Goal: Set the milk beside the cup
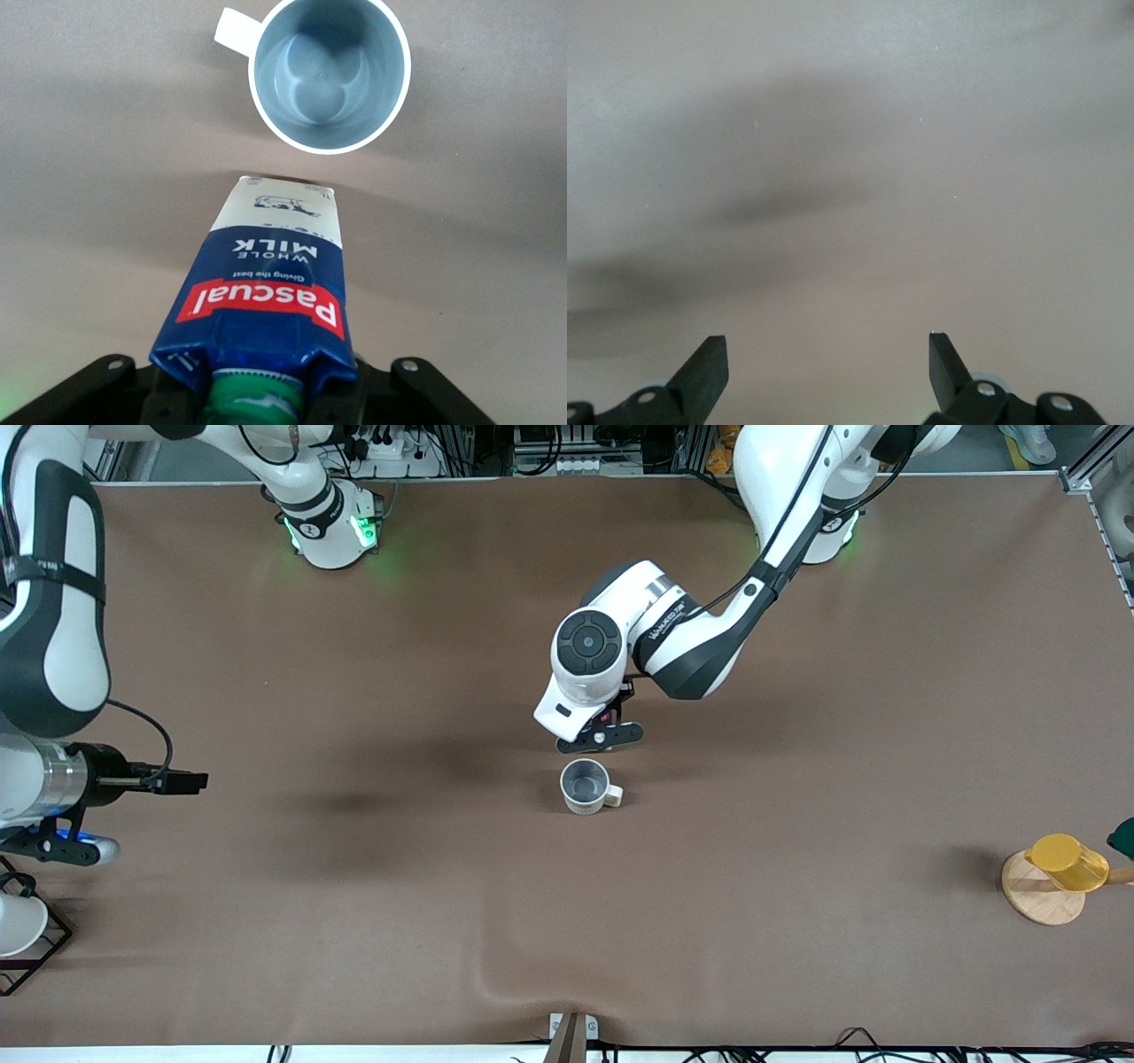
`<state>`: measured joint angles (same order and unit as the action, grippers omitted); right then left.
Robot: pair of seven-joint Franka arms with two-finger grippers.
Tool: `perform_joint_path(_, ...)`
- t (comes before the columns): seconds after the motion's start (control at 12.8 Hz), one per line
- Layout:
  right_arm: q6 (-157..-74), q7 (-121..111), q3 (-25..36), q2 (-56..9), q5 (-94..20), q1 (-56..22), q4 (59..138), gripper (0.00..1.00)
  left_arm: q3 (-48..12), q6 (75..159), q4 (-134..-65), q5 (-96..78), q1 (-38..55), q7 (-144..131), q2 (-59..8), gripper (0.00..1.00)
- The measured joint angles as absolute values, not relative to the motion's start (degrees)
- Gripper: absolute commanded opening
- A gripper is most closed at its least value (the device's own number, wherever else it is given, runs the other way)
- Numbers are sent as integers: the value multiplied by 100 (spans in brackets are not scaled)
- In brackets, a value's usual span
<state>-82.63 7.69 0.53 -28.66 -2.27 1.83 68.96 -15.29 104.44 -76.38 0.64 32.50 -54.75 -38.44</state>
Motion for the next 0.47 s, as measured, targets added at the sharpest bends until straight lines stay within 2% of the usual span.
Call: perform_joint_path(0.47, -8826, 769, -10, -383, -200, 166, 8700, 100, -1512, 10660, -7636, 119, 3254, -5406, -3956, 0)
